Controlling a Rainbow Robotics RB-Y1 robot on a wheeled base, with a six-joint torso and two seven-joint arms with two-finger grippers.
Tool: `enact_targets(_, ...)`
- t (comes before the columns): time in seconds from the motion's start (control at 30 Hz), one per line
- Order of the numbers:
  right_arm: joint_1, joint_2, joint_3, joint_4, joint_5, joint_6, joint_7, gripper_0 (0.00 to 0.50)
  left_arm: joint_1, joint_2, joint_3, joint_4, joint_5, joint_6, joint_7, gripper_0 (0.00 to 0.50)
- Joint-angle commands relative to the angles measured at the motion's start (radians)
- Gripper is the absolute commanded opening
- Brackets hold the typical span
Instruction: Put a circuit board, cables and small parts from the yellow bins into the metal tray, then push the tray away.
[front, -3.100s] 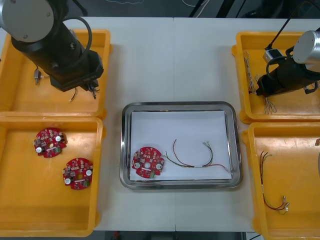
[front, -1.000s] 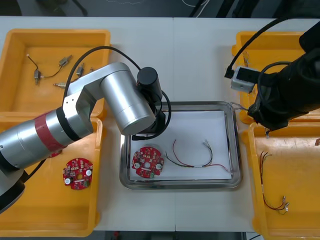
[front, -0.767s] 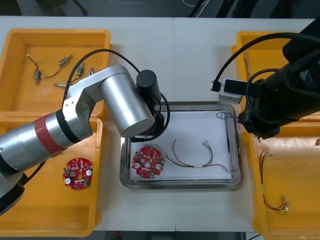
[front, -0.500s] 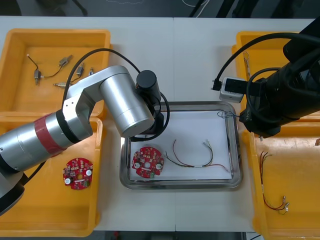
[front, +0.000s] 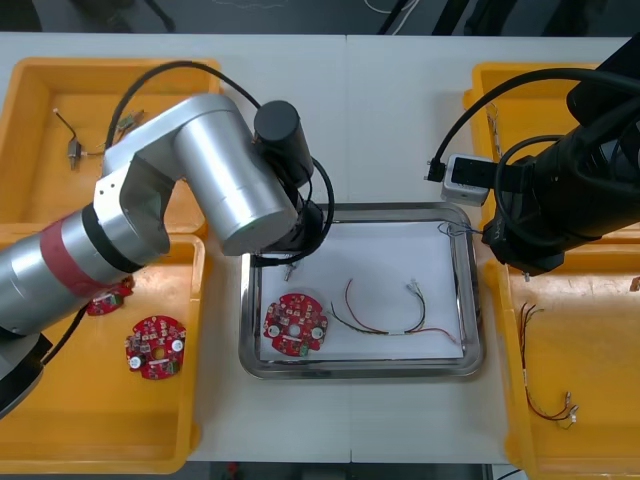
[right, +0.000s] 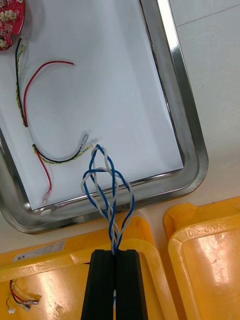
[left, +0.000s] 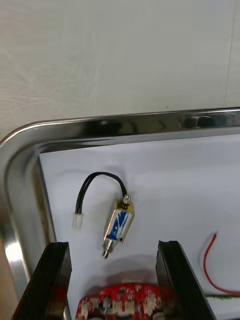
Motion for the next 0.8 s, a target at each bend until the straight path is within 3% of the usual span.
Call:
enact_targets(0.03, -0.031, -0.029, -0.006, -0.026, -0.012, -0.014, 0.01, 0.0, 0.005, 0.06, 0.114, -0.123, 0.045, 0.085, 0.067, 0.5)
enact_targets(0.2, -0.064, -0.027, 0.077, -0.026, -0.005, -0.057, 0.004, 0.0, 0.005, 0.091, 0.2, -0.194, 0.087, 0.17, 0.072, 0.5)
enact_targets(0.43, -0.149, 0.011, 0.251, -0.006, 0.06, -0.125, 0.012, 0.0, -0.001, 0.146, 0.352, -0.223, 0.179, 0.266, 0.061, 0.5)
enact_targets(0.8, -0.267, 0.12, 0.516, 0.227, 0.175, -0.252, 0.032, 0.0, -0.005, 0.229, 0.46, -0.128, 0.209, 0.276, 0.047, 0.5)
